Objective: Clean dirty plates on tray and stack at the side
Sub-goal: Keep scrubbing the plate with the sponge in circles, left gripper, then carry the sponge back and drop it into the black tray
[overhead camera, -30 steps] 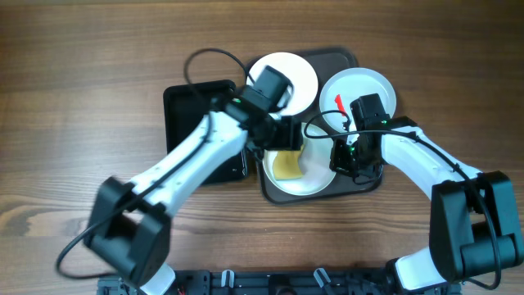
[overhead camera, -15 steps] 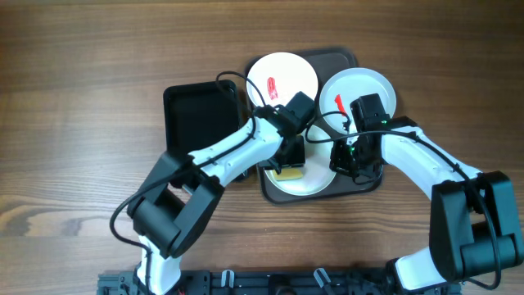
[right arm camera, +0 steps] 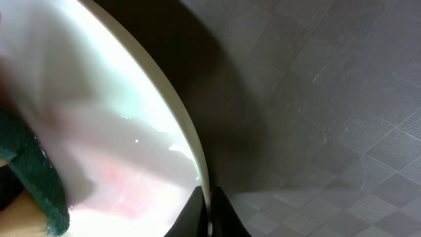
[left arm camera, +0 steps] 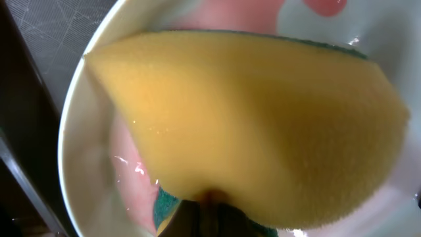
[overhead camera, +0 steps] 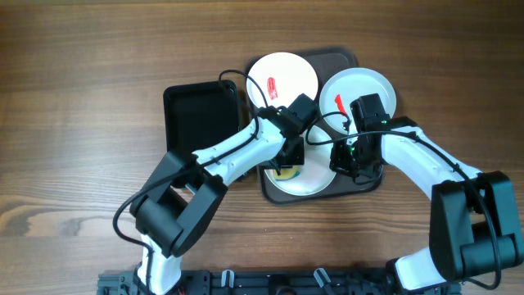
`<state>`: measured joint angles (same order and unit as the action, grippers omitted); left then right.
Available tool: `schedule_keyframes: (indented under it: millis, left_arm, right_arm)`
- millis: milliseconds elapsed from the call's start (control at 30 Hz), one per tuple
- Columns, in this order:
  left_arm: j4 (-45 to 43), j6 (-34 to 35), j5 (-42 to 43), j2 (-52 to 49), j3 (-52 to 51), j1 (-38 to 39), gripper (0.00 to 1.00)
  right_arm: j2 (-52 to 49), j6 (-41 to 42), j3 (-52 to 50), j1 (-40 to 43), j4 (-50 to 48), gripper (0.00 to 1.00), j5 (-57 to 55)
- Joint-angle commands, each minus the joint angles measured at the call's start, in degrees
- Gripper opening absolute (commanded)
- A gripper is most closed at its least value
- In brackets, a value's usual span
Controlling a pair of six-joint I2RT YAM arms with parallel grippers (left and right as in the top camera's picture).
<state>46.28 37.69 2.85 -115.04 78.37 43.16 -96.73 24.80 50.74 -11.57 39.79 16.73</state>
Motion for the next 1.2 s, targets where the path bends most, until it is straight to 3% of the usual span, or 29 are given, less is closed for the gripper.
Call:
schedule_keyframes:
  millis: [0,200,800,1000,1167]
  left_arm:
    - [0.3,-1.5,1.2,3.9,-0.6,-1.6,0.04]
    - [1.2,-3.0,3.2,11.2,-0.6,-4.5,0.04]
    - [2.1,-5.6,4.6,11.3,-0.6,-6.0,0.04]
    - [6.8,-5.8,3.9,15.0,-0.6,-13.8,0.04]
    - [9.9,-9.9,1.6,15.9,-0.7,-20.1,0.04]
  right_arm:
    - [0.5,-0.8,-0.4,0.2,0.1,0.04,0.1]
    - [0.5,-0.8,-0.4,0.2,-0.1,0.04,0.1]
    - [0.5,-0.8,-0.4,0.2,0.1,0.04,0.3]
    - [0.5,-2.3,-0.4,0.2,0.1,0.04,0.3]
    - [0.5,-2.4,-0.4,0.2,-0.1,0.04,0.3]
